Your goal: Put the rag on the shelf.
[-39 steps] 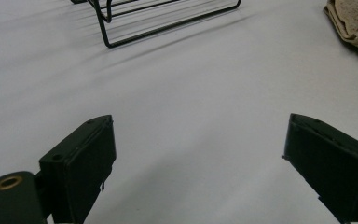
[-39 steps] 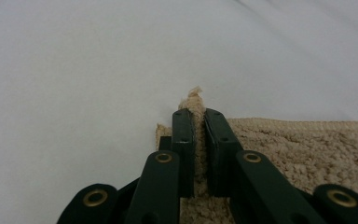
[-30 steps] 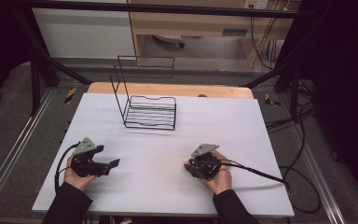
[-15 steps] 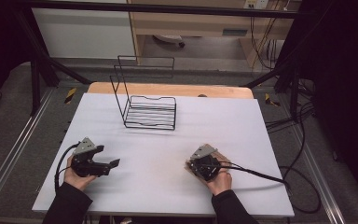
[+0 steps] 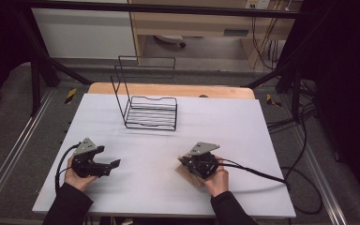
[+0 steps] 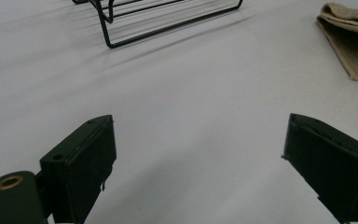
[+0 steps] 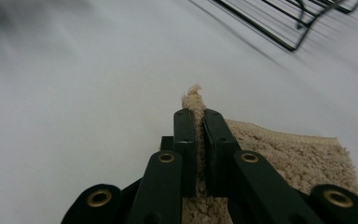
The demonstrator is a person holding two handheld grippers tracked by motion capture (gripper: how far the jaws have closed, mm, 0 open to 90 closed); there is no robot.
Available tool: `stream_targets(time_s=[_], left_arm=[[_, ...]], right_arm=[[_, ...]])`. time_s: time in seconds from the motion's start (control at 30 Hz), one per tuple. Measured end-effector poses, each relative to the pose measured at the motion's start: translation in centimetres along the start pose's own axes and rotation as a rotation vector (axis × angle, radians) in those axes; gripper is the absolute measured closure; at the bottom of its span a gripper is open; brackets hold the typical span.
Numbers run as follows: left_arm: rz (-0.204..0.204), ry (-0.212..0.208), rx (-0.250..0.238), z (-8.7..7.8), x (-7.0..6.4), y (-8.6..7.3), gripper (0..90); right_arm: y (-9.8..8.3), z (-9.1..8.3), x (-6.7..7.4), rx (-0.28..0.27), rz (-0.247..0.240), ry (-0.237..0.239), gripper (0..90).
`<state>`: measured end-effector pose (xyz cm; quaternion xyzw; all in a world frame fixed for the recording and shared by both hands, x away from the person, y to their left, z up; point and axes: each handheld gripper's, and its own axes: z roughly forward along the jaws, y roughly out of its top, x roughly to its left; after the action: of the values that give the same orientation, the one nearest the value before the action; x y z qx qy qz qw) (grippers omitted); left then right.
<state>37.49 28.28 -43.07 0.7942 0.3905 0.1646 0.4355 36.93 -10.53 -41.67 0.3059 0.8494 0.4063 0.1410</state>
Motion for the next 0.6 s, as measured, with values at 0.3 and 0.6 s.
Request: stream_targets(time_s=[0.3,0.6], left_arm=[[0.002,-0.001,-0.001,-0.1,0.0,0.0,8.6],[0.001,-0.001,0.000,0.0,-0.1,0.0,8.6]], right_arm=[[-0.8,3.4,2.1,0.125,-0.048,0.051,83.1],[-1.1,3.7,2.6,0.103,-0.052,0.046,56.8]])
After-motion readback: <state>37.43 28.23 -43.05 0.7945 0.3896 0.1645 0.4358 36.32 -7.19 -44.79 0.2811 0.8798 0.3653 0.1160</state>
